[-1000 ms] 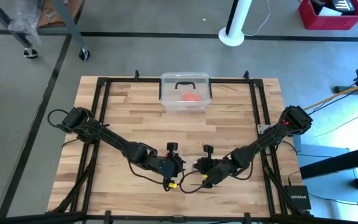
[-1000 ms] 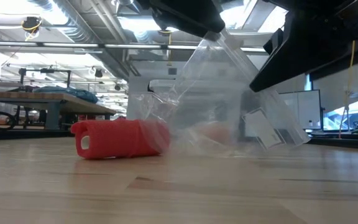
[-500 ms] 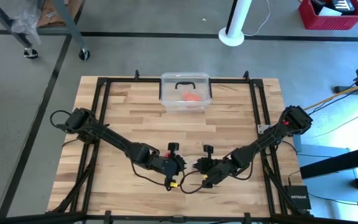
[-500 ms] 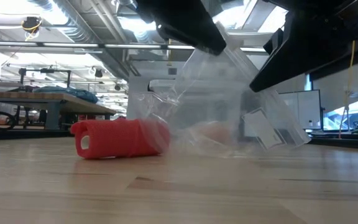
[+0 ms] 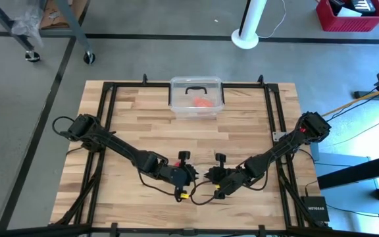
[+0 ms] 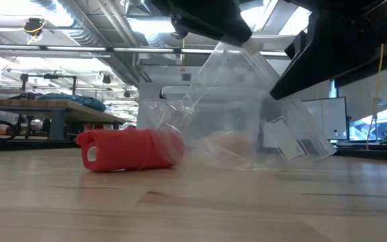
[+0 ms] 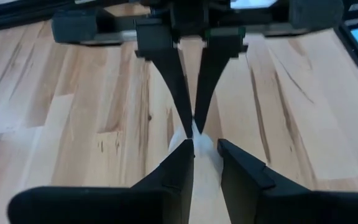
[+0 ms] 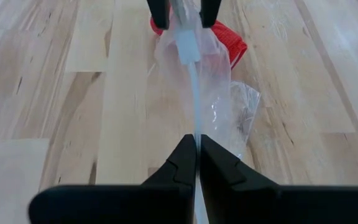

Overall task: Roll bandage
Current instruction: Open the transparent zip bag

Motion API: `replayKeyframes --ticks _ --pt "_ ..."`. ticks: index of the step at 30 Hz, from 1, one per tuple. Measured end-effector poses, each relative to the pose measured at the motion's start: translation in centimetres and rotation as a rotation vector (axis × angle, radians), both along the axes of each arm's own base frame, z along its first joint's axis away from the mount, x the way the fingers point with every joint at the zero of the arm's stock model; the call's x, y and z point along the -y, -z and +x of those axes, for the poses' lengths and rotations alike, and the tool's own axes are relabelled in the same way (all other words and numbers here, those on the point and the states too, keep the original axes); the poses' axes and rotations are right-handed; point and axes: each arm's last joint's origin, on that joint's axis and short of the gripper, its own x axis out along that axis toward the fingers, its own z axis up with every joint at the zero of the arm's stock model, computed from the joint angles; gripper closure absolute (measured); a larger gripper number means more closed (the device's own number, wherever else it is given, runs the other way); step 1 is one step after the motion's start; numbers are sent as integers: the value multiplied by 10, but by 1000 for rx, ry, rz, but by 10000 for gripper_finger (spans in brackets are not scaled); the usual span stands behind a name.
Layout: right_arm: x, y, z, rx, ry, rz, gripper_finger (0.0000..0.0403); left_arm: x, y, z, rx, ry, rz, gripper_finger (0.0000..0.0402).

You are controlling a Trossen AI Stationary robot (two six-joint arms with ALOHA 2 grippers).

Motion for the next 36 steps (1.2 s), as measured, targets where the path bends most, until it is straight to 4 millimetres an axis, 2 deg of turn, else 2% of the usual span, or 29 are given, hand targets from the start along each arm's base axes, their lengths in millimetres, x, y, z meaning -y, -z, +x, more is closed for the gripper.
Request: replayKeyframes --ticks 5,11,19,22,27,31,36 --pt "0 0 0 0 0 0 386 0 1 -1 -15 0 7 351" --pt "0 0 0 -1 0 -1 386 0 1 -1 -9 10 19 396" --pt "-1 -1 1 19 7 32 386 2 -1 0 8 25 25 400" --pt "2 -7 -4 -8 4 16 381 1 0 -1 -11 23 34 400" --pt "11 -30 -18 -1 36 24 335 0 1 -2 -17 10 29 401" --pt "10 -45 -14 115 37 48 287 0 1 -2 -18 10 29 401" --pt "2 -41 -2 188 -45 26 253 -2 0 -1 -10 -17 28 401"
